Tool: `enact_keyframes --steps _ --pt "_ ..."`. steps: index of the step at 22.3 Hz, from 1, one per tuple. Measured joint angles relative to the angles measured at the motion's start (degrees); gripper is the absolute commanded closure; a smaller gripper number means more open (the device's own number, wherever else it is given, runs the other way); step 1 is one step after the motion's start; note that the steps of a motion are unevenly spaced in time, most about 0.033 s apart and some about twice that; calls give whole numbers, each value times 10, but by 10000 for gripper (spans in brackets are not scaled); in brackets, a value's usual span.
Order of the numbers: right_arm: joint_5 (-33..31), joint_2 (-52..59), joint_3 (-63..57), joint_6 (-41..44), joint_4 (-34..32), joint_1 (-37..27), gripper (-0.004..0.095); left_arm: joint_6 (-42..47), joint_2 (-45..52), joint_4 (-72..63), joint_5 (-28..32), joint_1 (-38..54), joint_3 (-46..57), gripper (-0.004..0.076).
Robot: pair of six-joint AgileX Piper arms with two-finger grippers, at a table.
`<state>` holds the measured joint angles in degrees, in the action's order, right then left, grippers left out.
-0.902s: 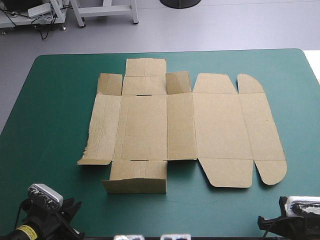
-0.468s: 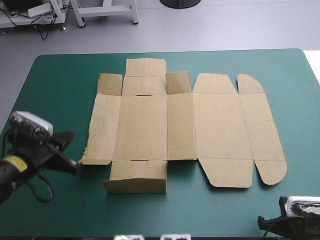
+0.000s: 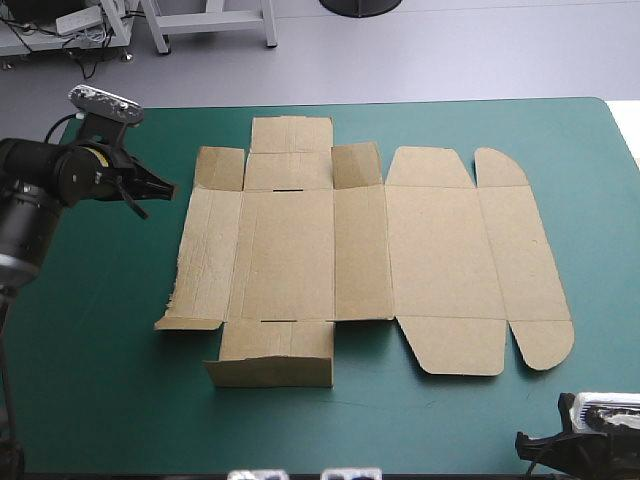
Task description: Fold the box
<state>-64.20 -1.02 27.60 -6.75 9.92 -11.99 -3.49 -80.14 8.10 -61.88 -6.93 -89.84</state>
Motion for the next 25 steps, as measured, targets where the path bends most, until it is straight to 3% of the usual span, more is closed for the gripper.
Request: enact_keyframes --steps 4,7,9,14,16,19,21,25 --pt "0 0 0 0 0 0 913 -33 -62 -102 -47 109 -32 711" --pt "0 0 0 0 0 0 913 -83 -129 -290 -88 254 -32 712" --pt "0 0 0 0 0 0 913 -108 -158 -376 -88 303 -12 712" --pt "0 0 0 0 -6 0 913 -148 -231 -456 -86 310 14 687" --pt "0 0 0 0 -16 0 913 -148 -256 -455 -82 306 15 622" --pt "0 0 0 8 -25 0 913 -147 -272 -454 -79 305 23 422" --pt "0 0 0 10 -28 0 913 -141 -275 -457 -78 305 31 346" --pt "0 0 0 10 -31 0 913 -136 -276 -466 -76 305 69 322"
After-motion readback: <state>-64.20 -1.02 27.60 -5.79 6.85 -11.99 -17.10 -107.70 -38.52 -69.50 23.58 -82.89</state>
